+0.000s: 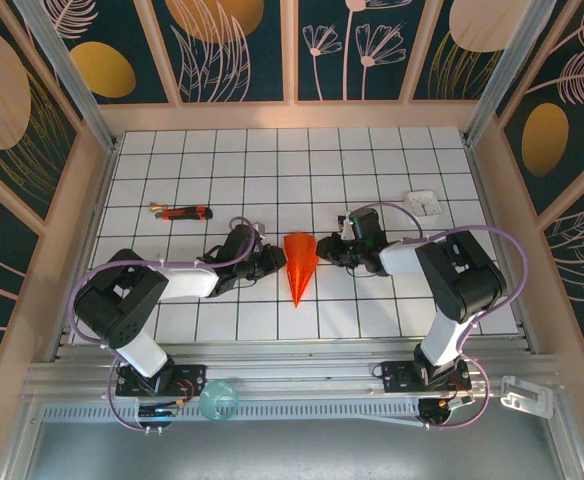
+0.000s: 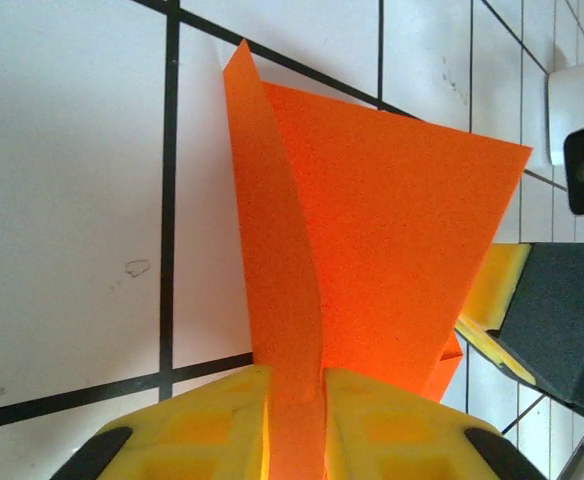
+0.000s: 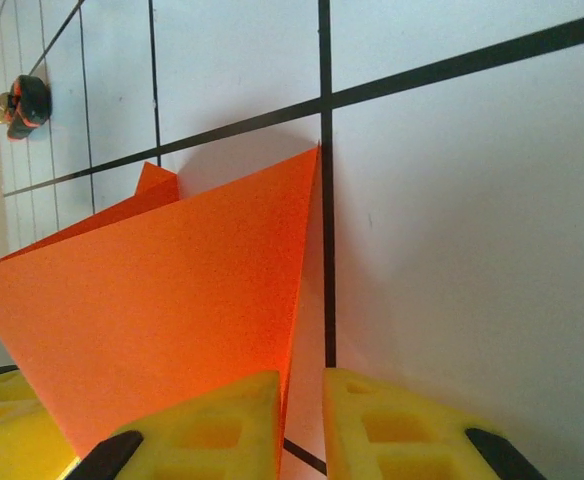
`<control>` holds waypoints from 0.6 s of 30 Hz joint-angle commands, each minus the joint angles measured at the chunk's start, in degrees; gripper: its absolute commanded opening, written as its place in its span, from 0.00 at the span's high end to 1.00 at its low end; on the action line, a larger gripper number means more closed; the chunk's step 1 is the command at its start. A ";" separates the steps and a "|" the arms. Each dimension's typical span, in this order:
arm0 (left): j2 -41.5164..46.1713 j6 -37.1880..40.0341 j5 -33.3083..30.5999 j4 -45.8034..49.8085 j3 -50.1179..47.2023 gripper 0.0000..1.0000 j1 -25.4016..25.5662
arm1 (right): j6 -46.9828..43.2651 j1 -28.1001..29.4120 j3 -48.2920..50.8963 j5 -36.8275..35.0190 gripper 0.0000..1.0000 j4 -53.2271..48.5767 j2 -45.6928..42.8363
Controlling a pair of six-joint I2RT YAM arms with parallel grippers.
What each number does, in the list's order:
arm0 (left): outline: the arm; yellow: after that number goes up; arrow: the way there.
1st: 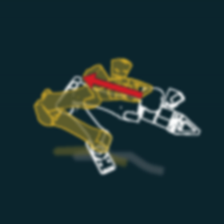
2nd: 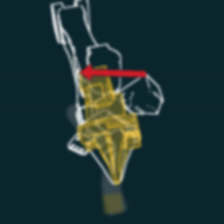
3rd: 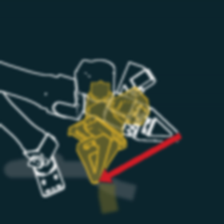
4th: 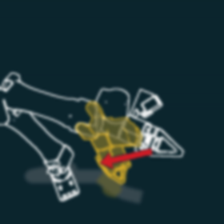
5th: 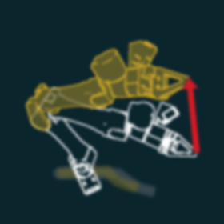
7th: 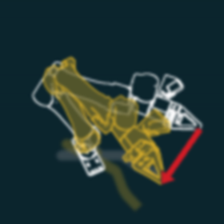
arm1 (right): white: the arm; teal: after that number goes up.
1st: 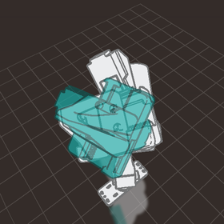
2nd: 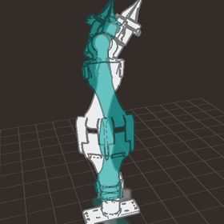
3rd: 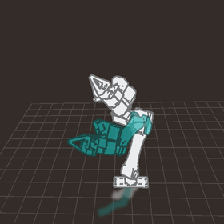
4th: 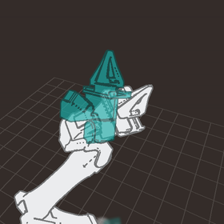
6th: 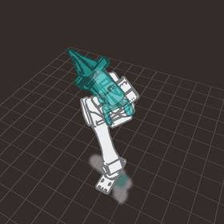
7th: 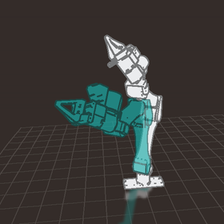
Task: Fold a paper plane with a square sheet of paper (pick it up from the middle)
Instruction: Turn over a paper plane at the center of the table.
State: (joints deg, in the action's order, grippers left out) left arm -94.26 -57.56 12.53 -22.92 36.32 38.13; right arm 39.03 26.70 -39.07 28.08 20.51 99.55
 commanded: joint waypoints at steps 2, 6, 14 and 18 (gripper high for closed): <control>-0.29 0.93 -0.76 1.59 -0.51 0.81 -0.85 | -2.20 -0.40 -1.53 -1.27 0.85 -1.61 1.48; -0.72 0.87 -0.57 1.59 -1.05 0.83 -1.08 | -2.93 -0.48 -1.84 -1.77 0.86 -2.13 2.09; -2.85 0.64 -1.15 2.05 -2.70 0.84 -1.54 | -4.95 -0.73 -2.62 -2.93 0.86 -4.03 3.01; -3.48 1.28 -2.11 3.24 -2.78 0.83 -1.61 | -6.01 -0.85 -3.25 -3.50 0.86 -4.94 3.34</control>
State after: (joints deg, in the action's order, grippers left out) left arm -96.44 -57.43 12.25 -22.35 34.28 37.01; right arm 35.40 26.55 -41.21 26.83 18.11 101.43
